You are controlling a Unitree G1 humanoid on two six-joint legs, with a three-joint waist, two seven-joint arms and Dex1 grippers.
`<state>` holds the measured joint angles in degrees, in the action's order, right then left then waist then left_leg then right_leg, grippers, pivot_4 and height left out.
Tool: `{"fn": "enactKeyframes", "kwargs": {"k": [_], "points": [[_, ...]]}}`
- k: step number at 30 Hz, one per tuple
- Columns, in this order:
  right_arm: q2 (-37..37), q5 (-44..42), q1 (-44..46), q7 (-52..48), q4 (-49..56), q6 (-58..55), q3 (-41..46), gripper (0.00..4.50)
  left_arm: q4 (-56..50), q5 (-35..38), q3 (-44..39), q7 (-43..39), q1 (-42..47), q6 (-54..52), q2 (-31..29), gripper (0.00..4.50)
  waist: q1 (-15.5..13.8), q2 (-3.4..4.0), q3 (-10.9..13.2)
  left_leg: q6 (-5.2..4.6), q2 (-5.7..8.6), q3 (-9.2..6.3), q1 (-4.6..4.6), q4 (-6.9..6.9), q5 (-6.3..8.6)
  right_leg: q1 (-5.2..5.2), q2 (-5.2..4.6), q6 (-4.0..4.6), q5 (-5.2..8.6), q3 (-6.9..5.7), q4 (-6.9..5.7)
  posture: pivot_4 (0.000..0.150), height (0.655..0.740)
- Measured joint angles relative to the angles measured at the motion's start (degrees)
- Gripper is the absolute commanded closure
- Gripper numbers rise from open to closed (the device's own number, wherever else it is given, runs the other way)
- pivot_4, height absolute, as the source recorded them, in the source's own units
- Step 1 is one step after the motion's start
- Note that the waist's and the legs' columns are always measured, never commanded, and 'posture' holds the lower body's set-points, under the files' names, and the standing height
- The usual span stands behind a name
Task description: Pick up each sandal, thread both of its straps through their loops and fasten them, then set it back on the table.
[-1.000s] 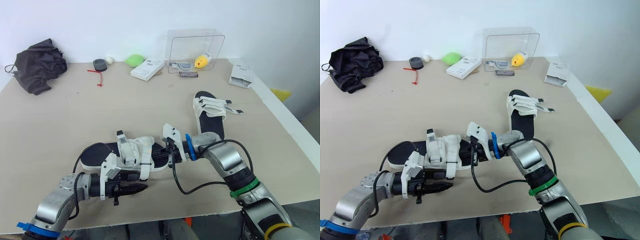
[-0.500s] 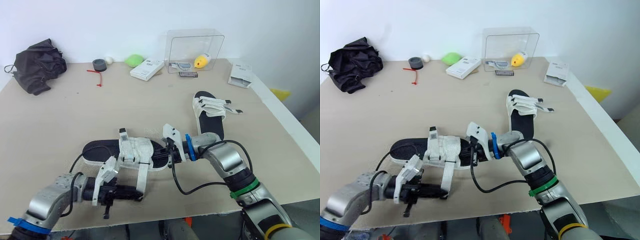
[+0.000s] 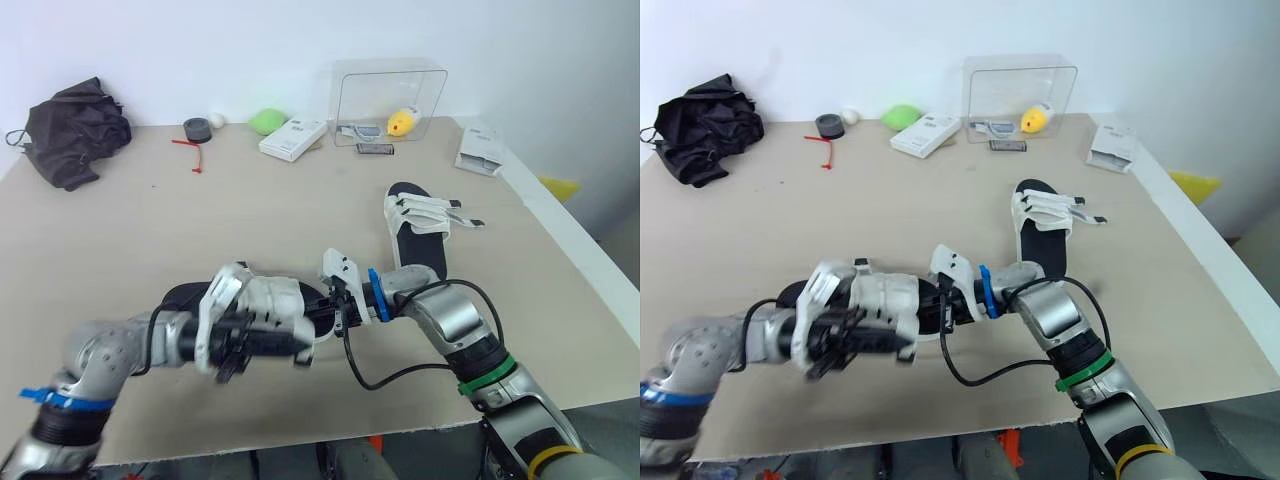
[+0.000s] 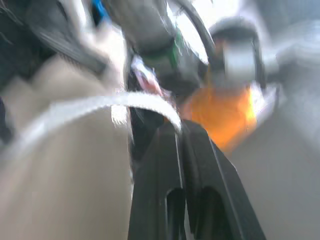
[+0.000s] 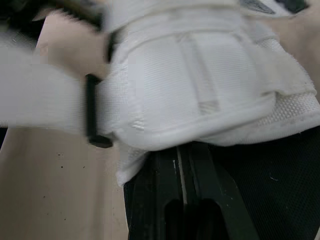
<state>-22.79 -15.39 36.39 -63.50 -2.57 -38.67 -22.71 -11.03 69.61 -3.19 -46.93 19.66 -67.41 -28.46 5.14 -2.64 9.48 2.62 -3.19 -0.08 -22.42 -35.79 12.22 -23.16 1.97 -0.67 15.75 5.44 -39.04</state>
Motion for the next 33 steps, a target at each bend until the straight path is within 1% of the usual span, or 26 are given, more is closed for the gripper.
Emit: {"fn": "enactKeyframes", "kwargs": {"k": [1,3,4,5,6,7,8,9,11,12,14,16,20,23,28,31,33], "points": [[0.03,0.09,0.04,0.23,-0.09,0.0,0.07,4.5,1.29,0.95,-0.68,2.06,0.71,-0.26,1.23,4.47,-0.17,0.01,0.0,-0.02,0.06,-0.01,0.0,-0.06,-0.02,0.01,-0.04,-0.04,-0.02,-0.01,-0.01,0.15,0.74],[0.05,0.14,0.02,1.02,-0.13,0.02,0.16,4.5,6.41,6.07,-4.39,11.54,3.21,-1.76,5.0,4.47,-0.51,0.01,0.0,-0.03,0.15,0.01,-0.02,-0.21,-0.06,0.04,-0.09,-0.2,-0.14,0.09,-0.01,0.15,0.74],[0.05,0.14,-0.01,1.18,-0.08,0.03,0.17,4.5,7.87,7.85,-5.34,14.24,3.91,-2.19,5.5,4.47,-0.51,0.01,0.0,-0.03,0.2,0.02,-0.03,-0.22,-0.09,0.04,-0.13,-0.24,-0.17,0.11,-0.01,0.15,0.74],[0.05,0.14,-0.01,1.19,-0.08,0.03,0.17,4.5,7.95,7.95,-5.4,14.39,3.94,-2.23,5.54,4.47,-0.53,0.01,0.0,-0.03,0.21,0.02,-0.03,-0.23,-0.09,0.05,-0.14,-0.25,-0.18,0.12,-0.01,0.15,0.74],[-0.01,0.15,-0.09,1.27,-0.04,0.03,0.25,4.5,9.88,10.01,-6.86,17.72,4.68,-2.76,6.17,4.47,-0.56,0.01,0.0,-0.03,0.25,0.04,-0.03,-0.28,-0.09,0.06,-0.18,-0.31,-0.2,0.17,-0.01,0.15,0.74],[-0.19,0.14,-0.29,1.4,0.08,0.03,0.41,4.5,14.69,13.64,-9.35,23.92,6.69,-3.06,7.29,4.47,-0.69,0.0,-0.01,-0.03,0.29,0.02,-0.03,-0.38,-0.1,0.11,-0.23,-0.36,-0.23,0.14,-0.01,0.15,0.74],[-0.18,0.14,-0.3,1.41,0.11,0.03,0.4,4.5,15.1,13.74,-9.54,24.34,6.82,-3.07,7.28,4.47,-0.69,0.0,-0.01,-0.03,0.29,0.02,-0.03,-0.4,-0.1,0.11,-0.23,-0.37,-0.24,0.15,-0.01,0.15,0.74],[-0.23,0.14,-0.5,1.46,0.23,0.08,0.52,4.5,18.05,15.48,-10.62,28.73,7.16,-3.61,7.29,4.47,-0.66,0.01,0.0,-0.03,0.36,0.07,-0.05,-0.41,-0.1,0.1,-0.25,-0.41,-0.25,0.22,-0.01,0.15,0.74],[-0.27,0.13,-0.55,1.4,0.41,0.08,0.51,4.5,19.24,17.31,-10.47,31.42,7.78,-5.98,6.44,4.47,-0.65,-0.06,-0.02,-0.02,0.35,0.06,-0.09,-0.41,-0.09,0.08,-0.25,-0.42,-0.24,0.21,0.01,0.15,0.74],[-0.27,0.11,-0.57,1.36,0.45,0.08,0.48,4.5,18.83,17.55,-10.03,31.46,8.06,-7.24,5.34,4.47,-0.63,-0.06,-0.03,0.0,0.35,0.06,-0.09,-0.4,-0.07,0.07,-0.24,-0.43,-0.24,0.22,0.02,0.15,0.74],[-0.18,0.03,-0.61,1.2,0.53,0.07,0.43,4.5,14.72,17.49,-7.44,28.8,8.42,-12.09,0.6,4.47,-0.54,-0.03,-0.04,0.06,0.36,0.05,-0.08,-0.32,-0.04,0.04,-0.22,-0.41,-0.17,0.23,0.02,0.15,0.74],[-0.18,0.03,-0.61,1.15,0.52,0.07,0.43,4.5,13.83,17.3,-6.56,27.38,8.72,-13.52,-0.47,4.47,-0.54,-0.02,-0.05,0.07,0.36,0.05,-0.07,-0.28,-0.04,0.04,-0.22,-0.39,-0.16,0.22,0.02,0.15,0.74],[-0.16,0.04,-0.57,1.16,0.46,0.13,0.47,4.5,11.45,15.85,-2.75,21.36,10.76,-17.88,-4.05,4.47,-0.56,-0.03,-0.04,0.1,0.37,0.04,-0.09,-0.24,-0.04,0.0,-0.23,-0.37,-0.12,0.2,0.03,0.15,0.74],[-0.16,0.05,-0.54,1.17,0.35,0.18,0.52,4.5,11.46,14.6,-1.23,18.87,13.76,-19.06,-4.62,4.47,-0.58,-0.04,-0.04,0.12,0.39,0.04,-0.1,-0.25,-0.04,0.0,-0.24,-0.37,-0.12,0.2,0.03,0.15,0.74],[-0.05,0.04,-0.55,1.2,0.28,0.47,0.65,4.5,15.94,12.22,0.1,15.88,21.14,-21.4,-4.63,4.47,-0.55,-0.05,-0.02,0.12,0.4,0.03,-0.14,-0.25,-0.05,-0.05,-0.23,-0.37,-0.13,0.19,0.03,0.15,0.74],[0.06,0.0,-0.62,1.21,0.45,0.51,0.69,4.5,17.46,9.35,1.46,12.02,24.18,-22.62,-5.72,4.47,-0.48,-0.05,-0.01,0.12,0.4,0.03,-0.23,-0.21,-0.05,-0.15,-0.22,-0.37,-0.12,0.2,0.04,0.15,0.74],[0.13,0.01,-0.67,1.25,0.48,0.51,0.67,4.5,17.31,7.51,3.08,8.01,26.13,-22.84,-7.07,4.47,-0.51,-0.05,-0.01,0.13,0.41,0.02,-0.25,-0.17,-0.05,-0.16,-0.24,-0.38,-0.1,0.18,0.04,0.15,0.74]]}}
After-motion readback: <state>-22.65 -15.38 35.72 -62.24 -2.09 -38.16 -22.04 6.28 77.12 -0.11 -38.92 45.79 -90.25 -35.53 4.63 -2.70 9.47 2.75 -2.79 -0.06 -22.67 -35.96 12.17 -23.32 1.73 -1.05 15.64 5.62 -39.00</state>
